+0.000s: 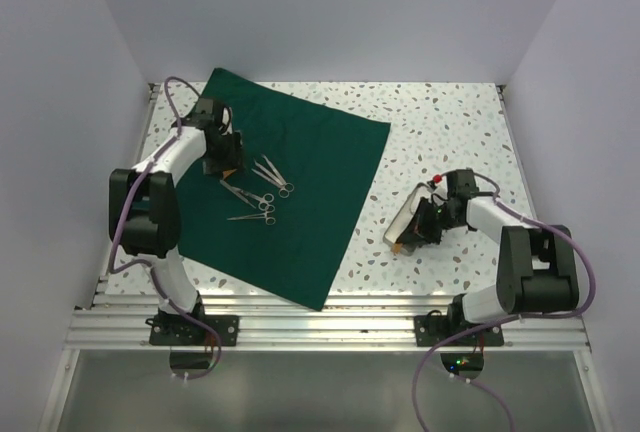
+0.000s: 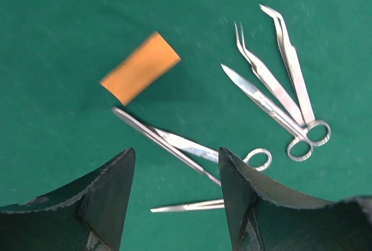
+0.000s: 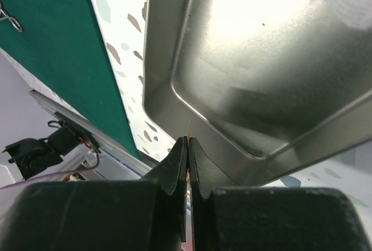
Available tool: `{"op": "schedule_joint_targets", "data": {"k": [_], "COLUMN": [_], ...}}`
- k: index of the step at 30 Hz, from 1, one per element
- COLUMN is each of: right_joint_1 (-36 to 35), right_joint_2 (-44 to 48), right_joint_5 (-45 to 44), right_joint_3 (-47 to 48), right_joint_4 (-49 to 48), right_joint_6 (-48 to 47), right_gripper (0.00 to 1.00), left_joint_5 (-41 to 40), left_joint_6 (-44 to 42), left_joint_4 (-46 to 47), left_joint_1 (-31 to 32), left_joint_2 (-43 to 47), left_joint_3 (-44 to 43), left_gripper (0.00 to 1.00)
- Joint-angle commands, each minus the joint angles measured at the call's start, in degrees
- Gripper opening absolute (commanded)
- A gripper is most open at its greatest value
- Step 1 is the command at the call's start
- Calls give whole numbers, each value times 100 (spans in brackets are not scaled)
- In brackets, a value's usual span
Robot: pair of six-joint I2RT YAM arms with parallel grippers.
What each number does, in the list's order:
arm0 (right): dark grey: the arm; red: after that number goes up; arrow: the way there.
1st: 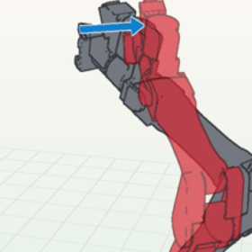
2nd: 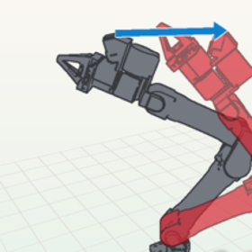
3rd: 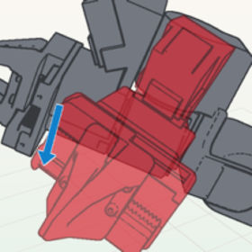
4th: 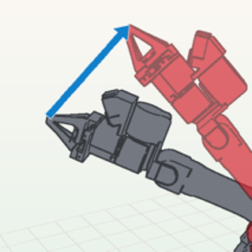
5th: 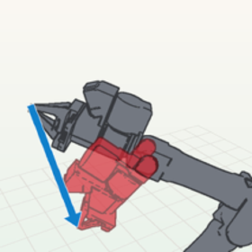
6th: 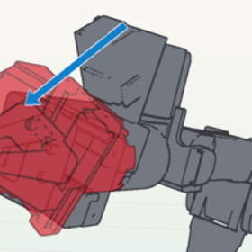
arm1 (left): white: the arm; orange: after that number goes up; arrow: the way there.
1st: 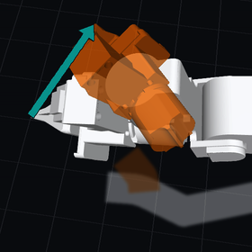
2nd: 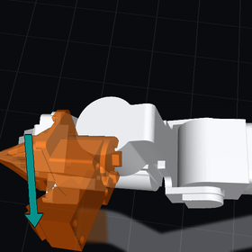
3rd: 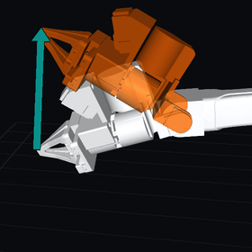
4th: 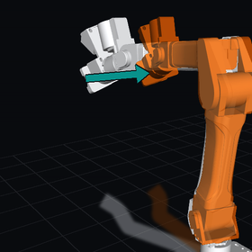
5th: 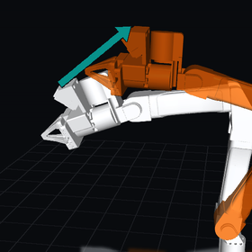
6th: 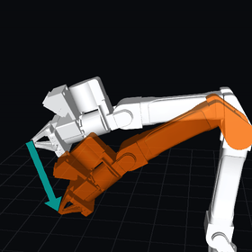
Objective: Prepare the surgical pack
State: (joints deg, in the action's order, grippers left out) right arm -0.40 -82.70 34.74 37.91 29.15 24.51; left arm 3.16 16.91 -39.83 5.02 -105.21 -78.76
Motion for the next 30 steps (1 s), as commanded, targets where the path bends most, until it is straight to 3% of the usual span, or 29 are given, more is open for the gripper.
{"op": "schedule_joint_targets", "data": {"k": [1,8,16,20,27,28,30], "right_joint_1": [23,23,278,278,278,278,278], "right_joint_2": [-160,367,-44,-335,-204,-107,7], "right_joint_5": [-346,-380,-424,-512,-1205,-1259,-1364], "right_joint_3": [225,779,937,1008,1323,1385,1569], "right_joint_4": [-146,548,434,390,977,1083,1365], "right_joint_6": [-228,-219,-210,-289,-535,-570,-571], "right_gripper": [0,0,0,7,36,46,54], "left_joint_5": [-500,-518,-667,-702,-720,-877,-1306], "left_joint_6": [-21,-21,-73,-161,-328,-328,-355], "left_joint_4": [-25,-68,-288,-385,-288,-305,-367], "left_joint_1": [17,17,17,17,52,87,157], "left_joint_2": [-131,-263,-544,-799,-1116,-1177,-1221], "left_joint_3": [-420,-482,-939,-1150,-1308,-1317,-1317], "left_gripper": [63,64,70,72,72,72,71]}}
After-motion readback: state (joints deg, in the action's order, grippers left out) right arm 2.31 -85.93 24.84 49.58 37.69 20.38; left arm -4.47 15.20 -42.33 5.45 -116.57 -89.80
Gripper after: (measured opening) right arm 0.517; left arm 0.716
